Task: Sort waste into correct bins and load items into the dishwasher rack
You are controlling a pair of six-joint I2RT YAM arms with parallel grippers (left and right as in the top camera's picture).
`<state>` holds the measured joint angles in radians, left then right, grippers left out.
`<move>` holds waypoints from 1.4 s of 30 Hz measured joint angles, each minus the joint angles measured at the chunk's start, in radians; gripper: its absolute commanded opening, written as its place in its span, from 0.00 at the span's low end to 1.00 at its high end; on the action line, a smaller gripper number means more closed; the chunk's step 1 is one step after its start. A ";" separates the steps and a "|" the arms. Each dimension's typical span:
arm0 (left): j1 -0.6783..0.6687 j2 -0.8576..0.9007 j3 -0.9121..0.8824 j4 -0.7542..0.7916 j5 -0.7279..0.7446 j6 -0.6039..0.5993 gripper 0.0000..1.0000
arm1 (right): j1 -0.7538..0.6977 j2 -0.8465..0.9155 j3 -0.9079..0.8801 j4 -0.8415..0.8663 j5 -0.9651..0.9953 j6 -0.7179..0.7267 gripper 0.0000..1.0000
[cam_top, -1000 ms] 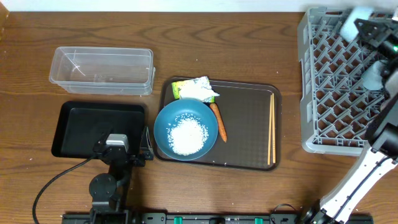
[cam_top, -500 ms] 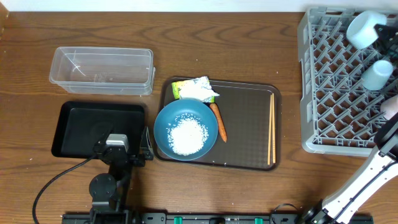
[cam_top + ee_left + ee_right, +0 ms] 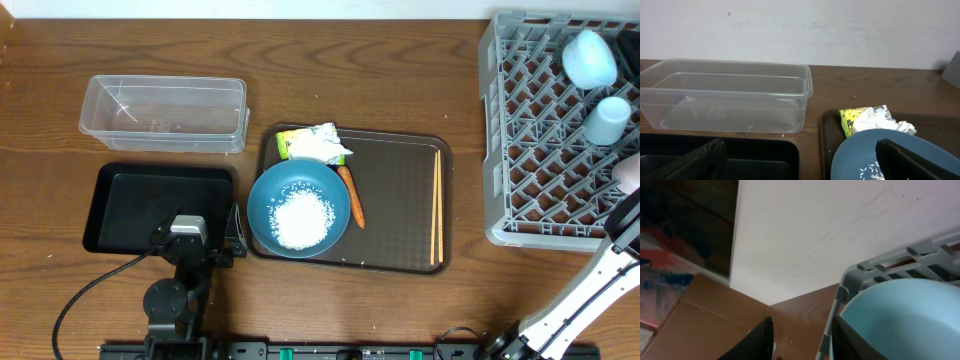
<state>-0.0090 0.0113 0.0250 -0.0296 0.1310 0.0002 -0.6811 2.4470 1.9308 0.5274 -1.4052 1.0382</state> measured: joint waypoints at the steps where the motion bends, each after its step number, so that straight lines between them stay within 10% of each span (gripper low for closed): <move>1: 0.000 0.000 0.000 0.000 0.000 0.000 0.98 | 0.000 0.000 0.000 0.004 0.002 0.002 0.40; 8: 0.000 0.000 0.000 0.000 0.000 0.000 0.98 | 0.001 -0.028 0.000 -0.005 0.043 0.018 0.99; 12: 0.000 0.000 0.000 0.000 0.000 0.000 0.98 | 0.006 -0.114 -0.001 -0.157 0.124 -0.039 0.99; 19: 0.000 0.000 0.000 0.000 0.000 0.000 0.98 | 0.048 -0.380 0.009 -0.989 0.687 -0.465 0.99; 28: 0.000 0.000 0.000 0.000 0.000 0.000 0.98 | 0.282 -0.534 0.010 -1.093 1.263 -0.909 0.88; 31: 0.000 0.000 0.000 0.000 0.000 0.000 0.98 | 0.344 -0.529 0.010 -1.112 1.389 -0.959 0.86; 36: 0.000 0.000 0.000 0.000 0.000 0.000 0.98 | 0.417 -0.489 0.010 -1.137 1.611 -1.002 0.48; 42: 0.000 0.000 0.000 0.000 0.000 0.000 0.98 | 0.420 -0.445 0.009 -1.191 1.590 -1.046 0.49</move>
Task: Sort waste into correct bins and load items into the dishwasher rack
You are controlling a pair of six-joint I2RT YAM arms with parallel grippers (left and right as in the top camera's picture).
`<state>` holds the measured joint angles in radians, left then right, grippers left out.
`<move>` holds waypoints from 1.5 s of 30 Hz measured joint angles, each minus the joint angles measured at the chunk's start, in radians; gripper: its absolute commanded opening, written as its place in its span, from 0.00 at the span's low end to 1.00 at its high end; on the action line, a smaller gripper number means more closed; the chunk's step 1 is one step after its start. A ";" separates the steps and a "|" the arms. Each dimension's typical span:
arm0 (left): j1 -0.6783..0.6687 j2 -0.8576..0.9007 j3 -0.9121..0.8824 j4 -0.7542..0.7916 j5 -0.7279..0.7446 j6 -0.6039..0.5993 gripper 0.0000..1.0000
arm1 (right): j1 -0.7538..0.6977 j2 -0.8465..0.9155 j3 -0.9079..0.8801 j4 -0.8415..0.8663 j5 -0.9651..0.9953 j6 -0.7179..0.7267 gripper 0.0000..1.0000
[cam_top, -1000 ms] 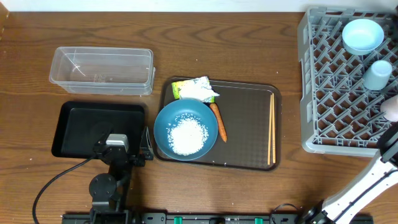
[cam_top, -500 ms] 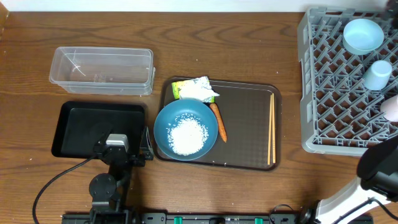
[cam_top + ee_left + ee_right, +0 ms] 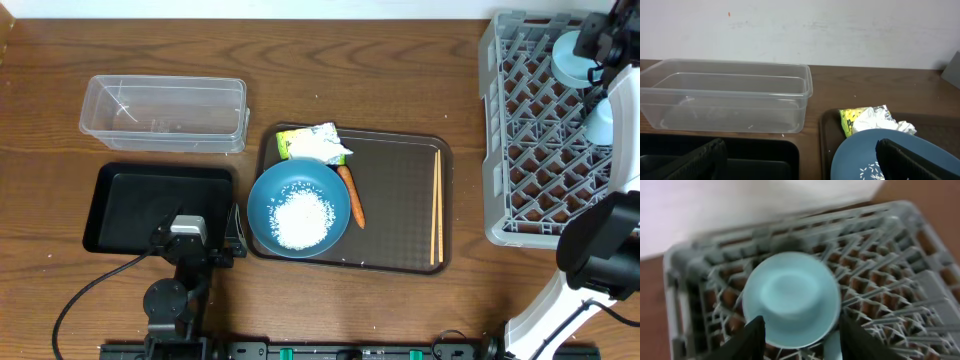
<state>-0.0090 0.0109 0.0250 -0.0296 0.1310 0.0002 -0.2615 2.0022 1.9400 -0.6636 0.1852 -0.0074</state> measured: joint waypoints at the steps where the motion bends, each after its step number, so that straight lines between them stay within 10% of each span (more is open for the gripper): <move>1: 0.000 0.000 0.000 0.000 0.000 0.000 0.98 | 0.001 0.002 0.000 0.000 -0.023 -0.015 0.49; 17: 0.000 0.000 0.000 0.000 0.000 0.000 0.98 | 0.064 0.210 -0.004 -0.026 0.002 -0.119 0.47; 25: 0.000 0.000 0.000 0.000 0.000 0.000 0.98 | 0.081 0.210 -0.004 0.001 0.027 -0.142 0.21; 36: 0.000 0.000 0.000 0.000 0.000 0.000 0.98 | 0.076 0.210 -0.004 0.010 0.058 -0.148 0.26; 45: 0.000 0.000 0.000 0.000 0.000 0.000 0.98 | 0.075 0.210 -0.004 0.013 0.065 -0.173 0.03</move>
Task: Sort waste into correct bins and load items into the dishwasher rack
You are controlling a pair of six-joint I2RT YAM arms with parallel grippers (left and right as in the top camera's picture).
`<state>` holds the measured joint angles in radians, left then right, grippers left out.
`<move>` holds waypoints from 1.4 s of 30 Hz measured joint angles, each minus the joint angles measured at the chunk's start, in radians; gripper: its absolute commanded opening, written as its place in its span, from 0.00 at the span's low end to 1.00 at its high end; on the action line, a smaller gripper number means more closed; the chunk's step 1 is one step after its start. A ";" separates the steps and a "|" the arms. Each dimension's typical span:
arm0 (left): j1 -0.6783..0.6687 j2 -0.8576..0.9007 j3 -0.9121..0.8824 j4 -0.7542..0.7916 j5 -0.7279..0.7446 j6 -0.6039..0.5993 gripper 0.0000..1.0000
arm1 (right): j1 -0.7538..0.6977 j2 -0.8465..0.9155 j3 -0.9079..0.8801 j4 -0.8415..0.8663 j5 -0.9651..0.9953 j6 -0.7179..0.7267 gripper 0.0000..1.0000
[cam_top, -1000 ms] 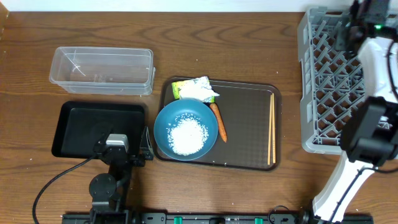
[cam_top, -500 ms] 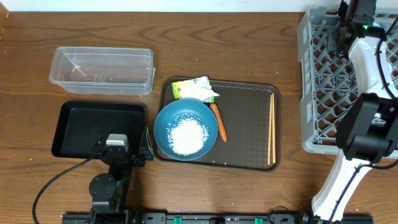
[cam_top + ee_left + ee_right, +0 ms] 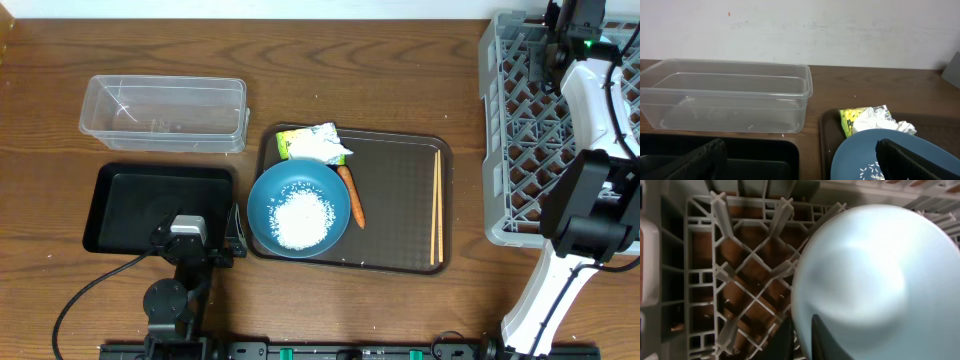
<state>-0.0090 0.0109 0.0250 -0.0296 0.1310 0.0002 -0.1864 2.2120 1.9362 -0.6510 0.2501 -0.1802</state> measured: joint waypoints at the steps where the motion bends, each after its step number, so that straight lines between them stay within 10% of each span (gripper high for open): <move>1: 0.000 0.000 0.000 0.000 0.000 0.000 0.98 | 0.000 0.000 0.000 0.001 0.000 -0.002 0.01; 15: 0.000 0.000 0.000 0.000 0.000 0.000 0.98 | -0.021 -0.009 0.060 -0.038 -0.116 0.049 0.01; 30: 0.000 0.000 0.000 0.000 0.000 0.000 0.98 | -0.278 -0.064 0.126 0.144 -1.135 0.181 0.01; 42: 0.000 0.000 0.000 0.000 0.000 0.000 0.98 | -0.293 0.171 0.124 0.298 -1.453 0.438 0.01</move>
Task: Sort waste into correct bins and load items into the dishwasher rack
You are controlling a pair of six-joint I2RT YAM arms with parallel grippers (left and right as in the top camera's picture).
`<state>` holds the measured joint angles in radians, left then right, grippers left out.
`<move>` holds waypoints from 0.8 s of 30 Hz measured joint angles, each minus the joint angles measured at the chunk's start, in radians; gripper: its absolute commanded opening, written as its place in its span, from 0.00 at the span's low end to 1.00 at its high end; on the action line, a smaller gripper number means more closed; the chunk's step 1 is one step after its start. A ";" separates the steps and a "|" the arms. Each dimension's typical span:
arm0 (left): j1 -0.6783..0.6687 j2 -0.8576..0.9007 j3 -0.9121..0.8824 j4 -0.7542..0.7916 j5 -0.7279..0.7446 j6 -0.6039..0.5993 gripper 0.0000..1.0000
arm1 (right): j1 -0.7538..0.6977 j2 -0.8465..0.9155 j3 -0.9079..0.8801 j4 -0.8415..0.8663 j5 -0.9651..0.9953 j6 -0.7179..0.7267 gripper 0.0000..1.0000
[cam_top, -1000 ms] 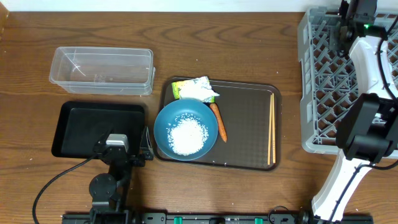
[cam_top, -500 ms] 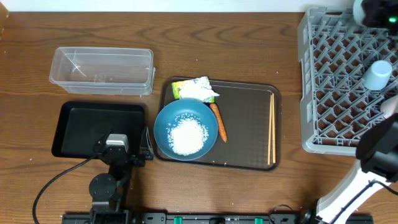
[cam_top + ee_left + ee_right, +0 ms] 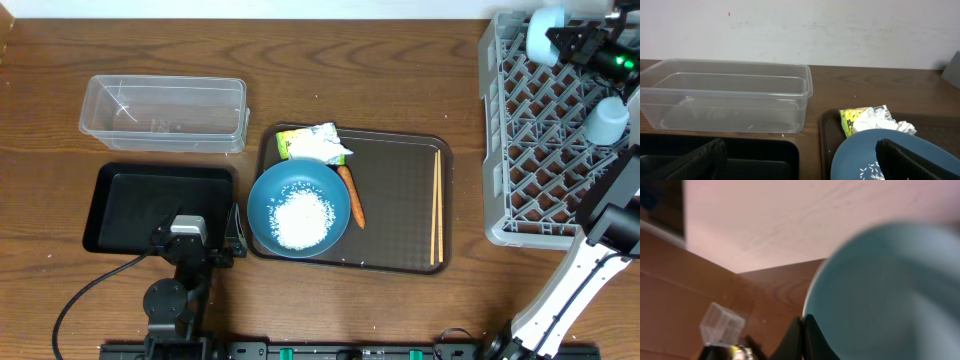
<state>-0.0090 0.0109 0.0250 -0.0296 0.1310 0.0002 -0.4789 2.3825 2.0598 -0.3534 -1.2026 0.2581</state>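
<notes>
My right gripper [image 3: 562, 33] is over the far left corner of the grey dishwasher rack [image 3: 540, 150]. It is shut on the rim of a light blue bowl [image 3: 540, 30], which is held tipped on its side. The right wrist view shows the fingers [image 3: 801, 339] pinched on that bowl [image 3: 880, 295]. A pale blue cup [image 3: 606, 120] stands upside down in the rack. The brown tray [image 3: 400, 200] holds a blue plate of rice [image 3: 297, 210], a carrot [image 3: 351, 196], chopsticks [image 3: 437, 205] and a crumpled wrapper [image 3: 315, 143]. My left gripper [image 3: 800, 162] rests open and empty beside the plate [image 3: 890, 155].
A clear plastic container [image 3: 165, 113] sits at the back left. In front of it lies a black bin [image 3: 160, 205], and the left arm's base stands near the table's front edge. The rack fills the right side of the table.
My right gripper was right over the bowl in the rack, hiding it from above. Now it is shut on the bowl's rim and holds it tipped at the rack's far left corner.
The bowl sat upside down in the rack's far part, with my right gripper low beside it. The gripper then stood above the bowl, then close down on it, and now holds it by the rim. The left arm and the tray's contents have not moved.
</notes>
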 measured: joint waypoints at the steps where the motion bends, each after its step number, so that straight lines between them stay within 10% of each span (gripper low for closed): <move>1: 0.000 0.000 0.000 0.000 0.000 0.000 0.98 | -0.005 -0.003 0.000 0.004 -0.005 0.018 0.01; 24: 0.000 0.000 0.000 0.000 0.000 0.000 0.98 | -0.160 -0.015 0.012 -0.263 -0.021 0.137 0.01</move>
<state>-0.0090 0.0109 0.0250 -0.0296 0.1310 0.0006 -0.6388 2.3672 2.0720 -0.6163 -1.2236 0.3946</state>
